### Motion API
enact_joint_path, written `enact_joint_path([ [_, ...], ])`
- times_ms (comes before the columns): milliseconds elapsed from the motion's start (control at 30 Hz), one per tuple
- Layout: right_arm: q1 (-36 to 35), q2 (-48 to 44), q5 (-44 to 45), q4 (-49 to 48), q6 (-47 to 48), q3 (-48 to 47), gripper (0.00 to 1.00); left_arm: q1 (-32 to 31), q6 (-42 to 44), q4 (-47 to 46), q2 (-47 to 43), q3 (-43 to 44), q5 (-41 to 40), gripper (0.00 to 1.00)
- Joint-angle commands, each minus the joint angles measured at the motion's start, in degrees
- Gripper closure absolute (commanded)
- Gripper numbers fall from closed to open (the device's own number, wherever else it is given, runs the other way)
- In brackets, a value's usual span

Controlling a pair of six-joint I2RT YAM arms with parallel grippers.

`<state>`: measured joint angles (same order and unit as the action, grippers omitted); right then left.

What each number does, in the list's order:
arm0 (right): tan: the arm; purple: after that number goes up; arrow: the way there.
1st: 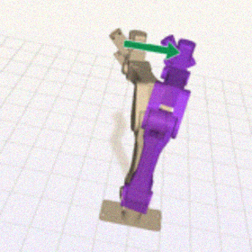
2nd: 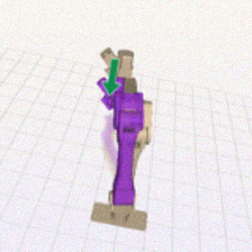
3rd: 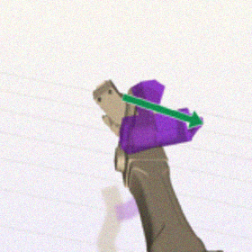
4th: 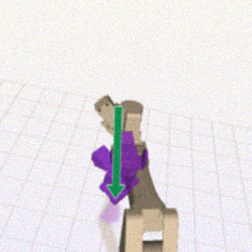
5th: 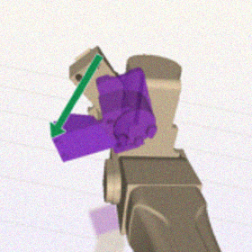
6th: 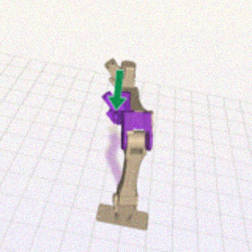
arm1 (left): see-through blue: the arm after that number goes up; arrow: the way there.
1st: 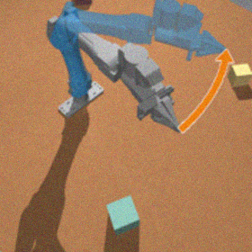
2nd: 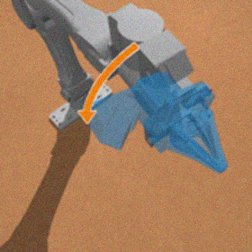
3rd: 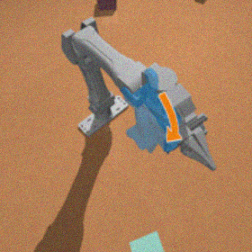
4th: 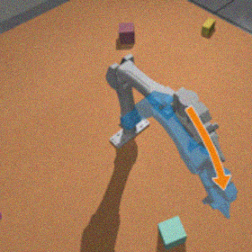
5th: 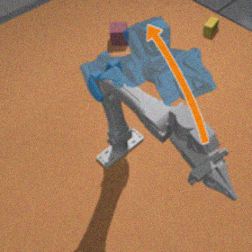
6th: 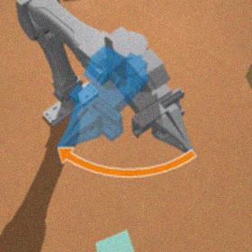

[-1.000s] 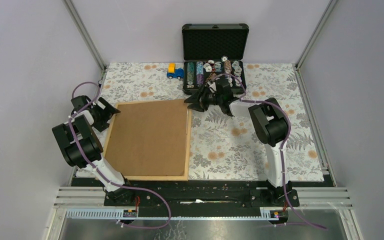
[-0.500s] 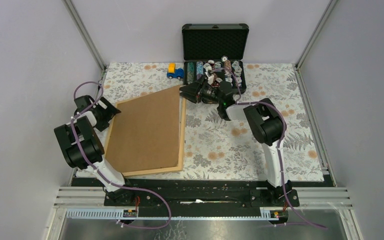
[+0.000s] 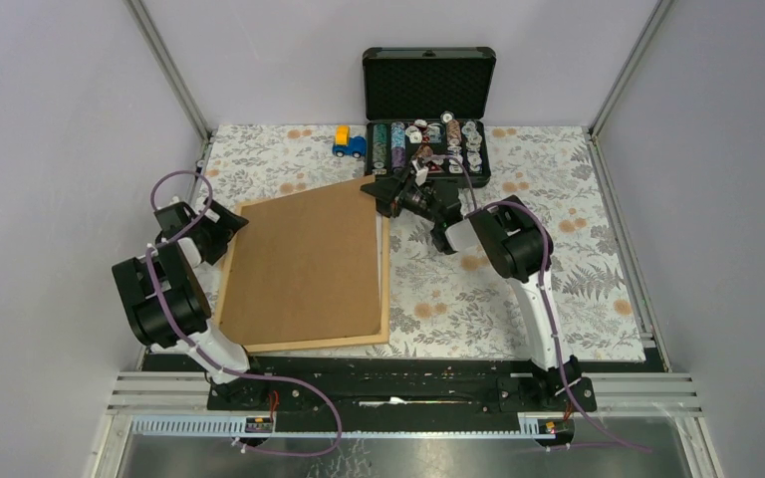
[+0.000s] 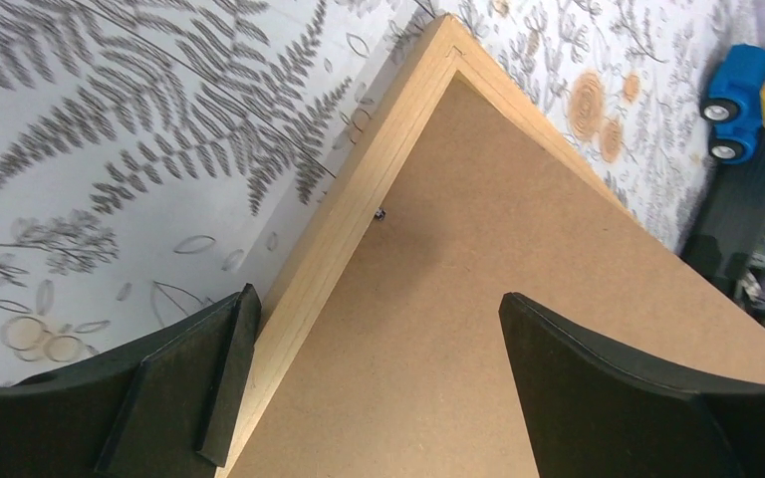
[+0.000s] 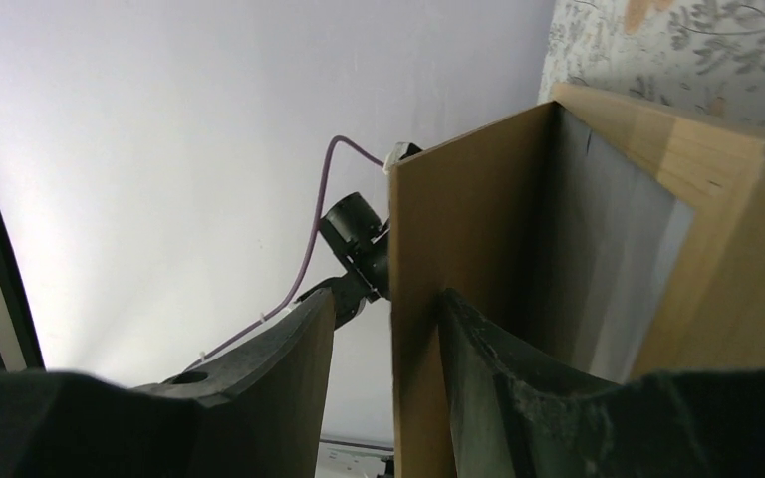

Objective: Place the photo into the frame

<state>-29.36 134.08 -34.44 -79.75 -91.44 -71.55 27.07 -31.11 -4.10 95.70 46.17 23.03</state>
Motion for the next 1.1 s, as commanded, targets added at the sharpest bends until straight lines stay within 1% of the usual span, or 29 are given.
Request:
enact_joint_path([
  [0,-4.3,-1.4,-1.5,-3.2,-0.2,-1.0,0.52,-4.1,-7.4,12.7,2.0,-6.4,13.6,0.02],
  [33,-4.3,-2.4,-1.7,0.4,1.8,0.1,0.54,-4.1,-7.3,12.8,1.5,-6.4,13.4,0.01],
  [100,-3.9,-5.2,-1.7,10.6,5.8,2.4,0.59,-4.1,-6.3,14.0,0.4,-5.8,11.7,0.01],
  [200,-3.6,-9.2,-1.2,31.7,15.8,2.6,0.63,-4.2,-3.9,18.1,-3.1,-3.6,4.1,0.01],
  [233,-3.6,-9.6,-1.0,36.7,18.5,2.2,0.63,-4.2,-3.6,19.5,-4.6,-3.0,1.5,0.01],
  [300,-3.3,-9.3,-2.0,40.6,20.8,1.7,0.63,-4.2,-3.0,22.1,-7.0,-1.7,-3.2,0.01],
  [367,-3.0,-8.4,-3.8,41.9,20.8,1.2,0.65,-4.3,-2.2,26.0,-8.3,0.3,-7.2,0.01],
  [467,-2.9,-8.4,-4.8,43.1,20.8,0.7,0.69,-5.6,-1.0,30.7,-11.2,2.8,-16.3,0.01],
  [533,-2.8,-9.2,-4.8,45.5,22.3,0.1,0.7,-5.8,-2.0,33.2,-13.7,3.5,-23.5,0.01],
  [633,-2.6,-9.4,-4.6,48.4,24.5,-0.7,0.7,-5.8,-4.4,35.3,-16.5,4.0,-29.4,0.01],
  [700,-2.4,-8.7,-5.4,49.0,24.9,-1.2,0.7,-5.7,-5.5,36.3,-17.5,4.4,-29.7,0.01],
  [767,-2.2,-8.3,-5.8,49.8,25.9,-1.5,0.69,-5.8,-5.7,37.8,-18.2,6.0,-28.1,0.01],
  [867,-2.0,-8.4,-6.1,50.9,27.9,-1.8,0.68,-6.9,-2.4,38.6,-20.8,8.1,-24.6,0.01],
  [933,-1.9,-8.3,-6.7,51.0,29.1,-1.9,0.66,-7.8,2.1,36.9,-24.1,8.8,-18.2,0.02],
  [967,-1.8,-8.2,-7.1,51.1,29.7,-2.1,0.66,-8.5,3.0,36.9,-25.3,9.7,-15.9,0.02],
  [1000,-1.8,-8.0,-7.5,51.2,30.3,-2.2,0.66,-9.1,4.1,36.3,-25.8,10.8,-11.9,0.02],
  [1067,-1.8,-7.8,-8.4,50.8,31.7,-2.4,0.66,-12.1,5.4,33.8,-24.8,13.4,-0.8,0.02],
])
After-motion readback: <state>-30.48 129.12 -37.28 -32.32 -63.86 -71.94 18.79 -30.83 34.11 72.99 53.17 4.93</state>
